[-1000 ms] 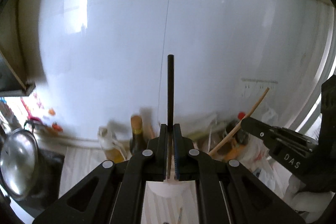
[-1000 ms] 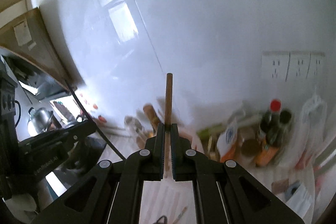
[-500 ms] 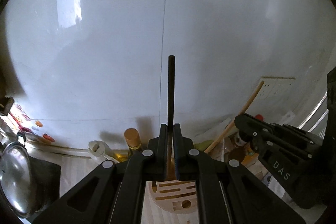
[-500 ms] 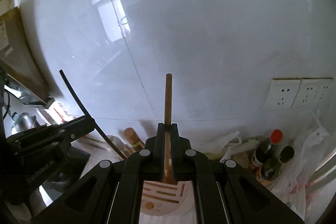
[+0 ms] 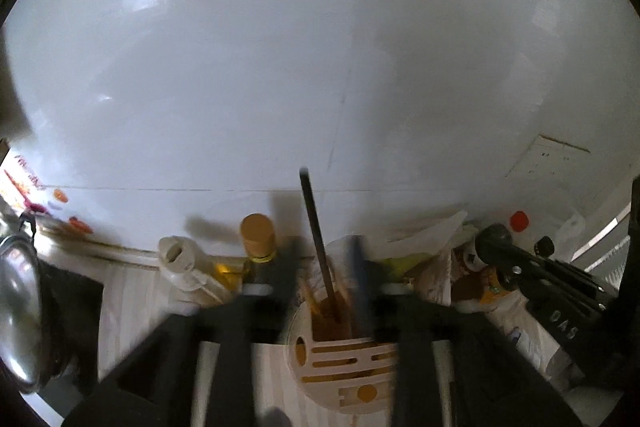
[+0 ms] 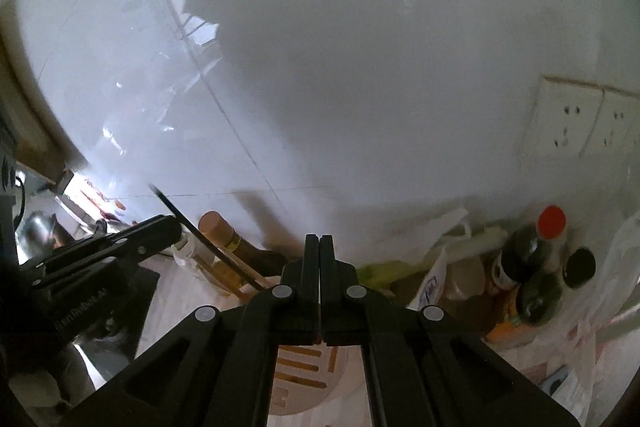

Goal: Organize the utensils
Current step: 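Insert both chopsticks into the cream holder and open both tools, then grasp the wooden chopstick with painted band using the left tool while the right tool grasps a black chopstick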

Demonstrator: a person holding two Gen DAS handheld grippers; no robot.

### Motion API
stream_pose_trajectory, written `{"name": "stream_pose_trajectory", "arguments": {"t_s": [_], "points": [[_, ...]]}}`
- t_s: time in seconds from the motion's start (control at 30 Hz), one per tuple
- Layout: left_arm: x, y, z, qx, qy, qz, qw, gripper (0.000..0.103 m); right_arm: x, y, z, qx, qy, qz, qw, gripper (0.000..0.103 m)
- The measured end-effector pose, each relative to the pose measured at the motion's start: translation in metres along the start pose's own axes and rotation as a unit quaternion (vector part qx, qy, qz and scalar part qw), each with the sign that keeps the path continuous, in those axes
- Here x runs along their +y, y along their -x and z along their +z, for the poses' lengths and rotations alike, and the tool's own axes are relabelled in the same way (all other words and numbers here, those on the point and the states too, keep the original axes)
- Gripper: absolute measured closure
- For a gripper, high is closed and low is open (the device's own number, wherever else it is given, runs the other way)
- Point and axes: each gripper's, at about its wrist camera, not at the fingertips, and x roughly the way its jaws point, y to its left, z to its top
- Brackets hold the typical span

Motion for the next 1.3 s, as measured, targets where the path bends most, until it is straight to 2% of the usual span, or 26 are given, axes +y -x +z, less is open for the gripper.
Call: {"name": "stream_pose_trajectory", "arguments": {"t_s": [0.03,0.07,0.1,0.13,0.17,0.2,0.23,0.27,0.37,0.47,0.57,0.67,0.8,0.9,0.97,1.0,1.07,1.2,1.3], "points": [[0.004,0.005,-0.002,-0.012,0.004,0.007,0.9999,0.027,-0.006,0.002,-0.003,0.002,-0.01,0.001,1.0,0.102],[0.006,0.01,-0.005,-0.022,0.006,0.013,0.9996,0.017,-0.011,0.002,-0.005,0.003,-0.014,-0.001,1.0,0.101],[0.009,0.015,-0.008,-0.032,0.006,0.02,0.9993,0.017,-0.016,0.004,-0.009,0.004,-0.018,-0.006,1.0,0.1],[0.011,0.019,-0.012,-0.038,0.005,0.025,0.999,0.016,-0.021,0.008,-0.014,0.004,-0.025,-0.007,1.0,0.093],[0.013,0.022,-0.017,-0.039,0.005,0.03,0.9988,0.008,-0.026,0.011,-0.02,0.006,-0.029,-0.013,0.999,0.082],[0.016,0.024,-0.024,-0.04,0.006,0.036,0.9985,0.002,-0.029,0.013,-0.024,0.006,-0.032,-0.016,0.999,0.076],[0.016,0.026,-0.03,-0.043,0.005,0.041,0.9982,0.0,-0.033,0.017,-0.031,0.006,-0.037,-0.021,0.999,0.065],[0.018,0.029,-0.038,-0.045,0.002,0.055,0.9975,0.0,-0.037,0.02,-0.039,0.008,-0.04,-0.027,0.999,0.059],[0.02,0.027,-0.067,-0.034,0.003,0.067,0.9972,0.0,-0.047,0.025,-0.063,0.019,-0.046,-0.041,0.998,0.054],[0.02,0.02,-0.101,-0.004,0.011,0.066,0.9977,0.0,-0.057,0.025,-0.095,0.043,-0.054,-0.05,0.996,0.054],[0.014,0.003,-0.139,0.039,0.008,0.066,0.997,0.0,-0.07,0.014,-0.137,0.088,-0.067,-0.062,0.992,0.054],[0.004,-0.016,-0.182,0.084,-0.011,0.08,0.9932,0.0,-0.083,-0.001,-0.177,0.129,-0.079,-0.072,0.986,0.054],[-0.017,-0.046,-0.235,0.143,-0.05,0.096,0.9838,0.0,-0.098,-0.018,-0.224,0.18,-0.089,-0.079,0.976,0.054],[-0.03,-0.066,-0.266,0.183,-0.072,0.093,0.9761,0.003,-0.108,-0.031,-0.253,0.213,-0.096,-0.077,0.969,0.059],[-0.037,-0.079,-0.283,0.205,-0.082,0.089,0.9713,0.015,-0.113,-0.039,-0.267,0.229,-0.096,-0.076,0.966,0.065],[-0.04,-0.084,-0.289,0.216,-0.085,0.085,0.969,0.017,-0.116,-0.043,-0.274,0.237,-0.098,-0.077,0.963,0.066],[-0.042,-0.097,-0.303,0.237,-0.091,0.079,0.964,0.028,-0.119,-0.048,-0.283,0.248,-0.101,-0.075,0.961,0.068],[-0.049,-0.115,-0.322,0.264,-0.107,0.076,0.9556,0.045,-0.117,-0.05,-0.291,0.258,-0.111,-0.052,0.958,0.068],[-0.056,-0.113,-0.322,0.25,-0.113,0.063,0.9595,0.057,-0.111,-0.056,-0.297,0.266,-0.122,-0.023,0.956,0.068]]}}
